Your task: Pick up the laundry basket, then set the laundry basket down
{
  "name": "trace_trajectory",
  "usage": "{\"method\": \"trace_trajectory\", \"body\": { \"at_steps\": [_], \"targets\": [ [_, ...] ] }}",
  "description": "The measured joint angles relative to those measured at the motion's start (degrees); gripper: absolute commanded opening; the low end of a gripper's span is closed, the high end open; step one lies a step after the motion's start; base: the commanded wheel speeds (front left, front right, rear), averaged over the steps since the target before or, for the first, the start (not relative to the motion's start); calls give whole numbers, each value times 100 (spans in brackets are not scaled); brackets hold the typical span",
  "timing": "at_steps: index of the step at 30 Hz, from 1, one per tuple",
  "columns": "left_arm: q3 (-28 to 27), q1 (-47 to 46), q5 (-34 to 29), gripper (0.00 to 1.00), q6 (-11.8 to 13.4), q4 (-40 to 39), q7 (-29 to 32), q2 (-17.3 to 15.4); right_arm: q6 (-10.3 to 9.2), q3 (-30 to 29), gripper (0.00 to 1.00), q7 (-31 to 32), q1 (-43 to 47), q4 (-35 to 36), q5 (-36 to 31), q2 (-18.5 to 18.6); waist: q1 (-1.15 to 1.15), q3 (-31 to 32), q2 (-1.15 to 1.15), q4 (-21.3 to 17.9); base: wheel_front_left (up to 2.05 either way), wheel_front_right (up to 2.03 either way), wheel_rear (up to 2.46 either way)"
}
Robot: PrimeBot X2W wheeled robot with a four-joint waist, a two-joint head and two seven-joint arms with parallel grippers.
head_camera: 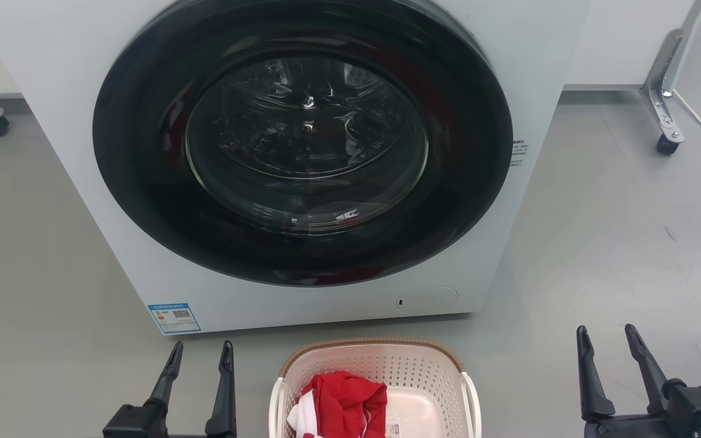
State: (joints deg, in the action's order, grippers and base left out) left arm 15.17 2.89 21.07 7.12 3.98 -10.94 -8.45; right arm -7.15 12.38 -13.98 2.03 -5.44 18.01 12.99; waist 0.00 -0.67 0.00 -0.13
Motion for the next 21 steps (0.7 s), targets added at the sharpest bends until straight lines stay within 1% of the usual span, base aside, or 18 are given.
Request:
{"method": "trace_trajectory", "body": {
  "at_steps": [3, 4, 10, 13, 15, 19, 21],
  "targets": [
    [2, 0, -7, 100, 0, -1, 34, 2, 0, -7, 100, 35, 1, 9, -5, -4, 0, -2, 0, 3, 0, 0, 0],
    [2, 0, -7, 0, 0, -2, 47, 2, 0, -10, 0, 36, 1, 13, -18, -5, 0, -2, 0, 5, 0, 0, 0],
    [16, 107, 38, 0, -10, 259, 60, 33, 11, 27, 0, 76, 115, -245, 30, -134, 1, -2, 0, 6, 0, 0, 0],
    [-35, 104, 134, 0, -65, 270, 114, 45, 60, -53, 0, 108, 105, -250, 152, -142, 1, -2, 0, 6, 0, 0, 0],
    [-79, 103, 310, 0, -67, 290, 138, 60, 70, -93, 0, 142, 102, -269, 287, -157, 1, -1, 0, 6, 0, 0, 0],
    [-182, 91, 598, 0, -148, 322, 227, 85, 120, -176, 0, 240, 85, -308, 594, -200, 1, 2, 0, 6, 0, 0, 0],
    [-215, 87, 799, 0, -165, 335, 263, 98, 169, -224, 0, 290, 83, -328, 814, -220, 1, 3, 0, 6, 0, 0, 0]
  ]
}}
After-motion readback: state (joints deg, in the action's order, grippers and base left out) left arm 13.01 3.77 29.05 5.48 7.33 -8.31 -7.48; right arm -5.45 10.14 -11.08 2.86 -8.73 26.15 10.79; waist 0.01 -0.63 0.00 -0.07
